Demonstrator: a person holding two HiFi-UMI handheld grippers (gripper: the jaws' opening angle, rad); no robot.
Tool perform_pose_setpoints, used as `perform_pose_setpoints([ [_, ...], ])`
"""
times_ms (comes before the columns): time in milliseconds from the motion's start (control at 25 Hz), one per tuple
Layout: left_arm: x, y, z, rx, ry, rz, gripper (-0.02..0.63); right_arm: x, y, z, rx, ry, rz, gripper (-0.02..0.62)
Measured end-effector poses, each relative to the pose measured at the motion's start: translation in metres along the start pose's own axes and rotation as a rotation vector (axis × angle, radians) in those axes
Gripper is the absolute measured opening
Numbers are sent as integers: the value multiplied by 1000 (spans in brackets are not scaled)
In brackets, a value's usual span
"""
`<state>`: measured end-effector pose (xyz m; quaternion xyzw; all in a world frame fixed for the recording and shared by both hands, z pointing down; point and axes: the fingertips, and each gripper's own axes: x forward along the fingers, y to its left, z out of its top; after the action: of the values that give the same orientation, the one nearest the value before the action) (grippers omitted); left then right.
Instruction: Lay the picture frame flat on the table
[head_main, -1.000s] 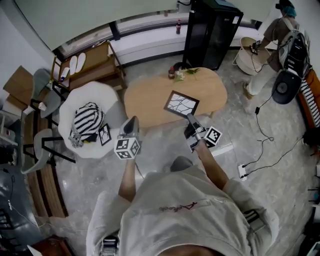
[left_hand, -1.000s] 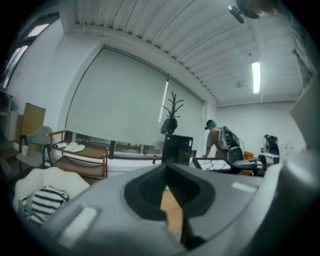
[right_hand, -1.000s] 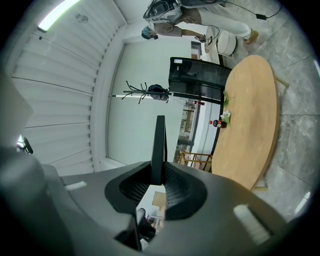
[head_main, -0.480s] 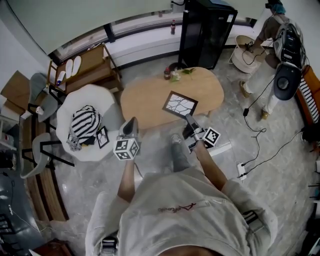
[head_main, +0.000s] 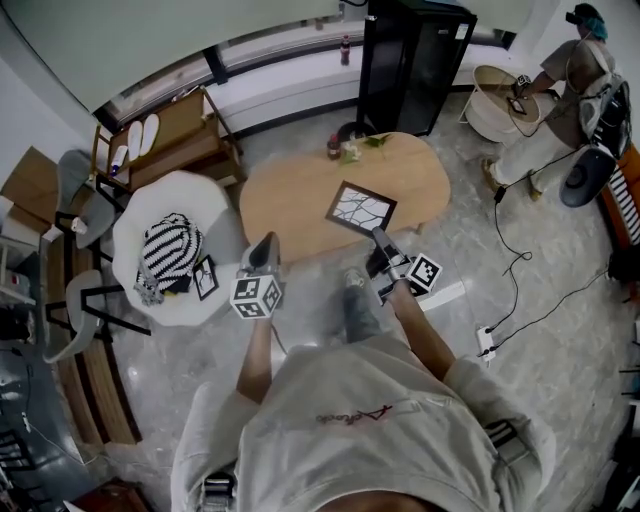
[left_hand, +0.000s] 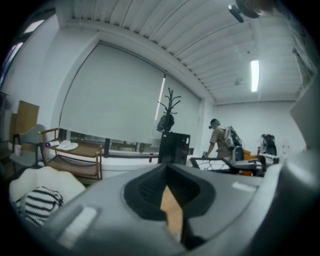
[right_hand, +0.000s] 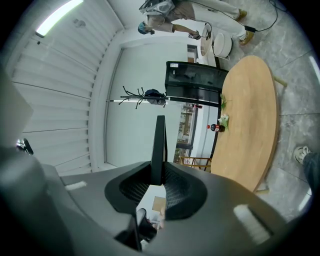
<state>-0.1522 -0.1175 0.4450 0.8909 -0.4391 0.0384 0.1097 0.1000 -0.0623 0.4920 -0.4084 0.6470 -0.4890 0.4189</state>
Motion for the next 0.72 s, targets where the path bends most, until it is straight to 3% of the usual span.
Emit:
perform_pose_setpoints([
  [720,126,49,55,12,-14,68,2,141,-16,89,0,86,36,74],
])
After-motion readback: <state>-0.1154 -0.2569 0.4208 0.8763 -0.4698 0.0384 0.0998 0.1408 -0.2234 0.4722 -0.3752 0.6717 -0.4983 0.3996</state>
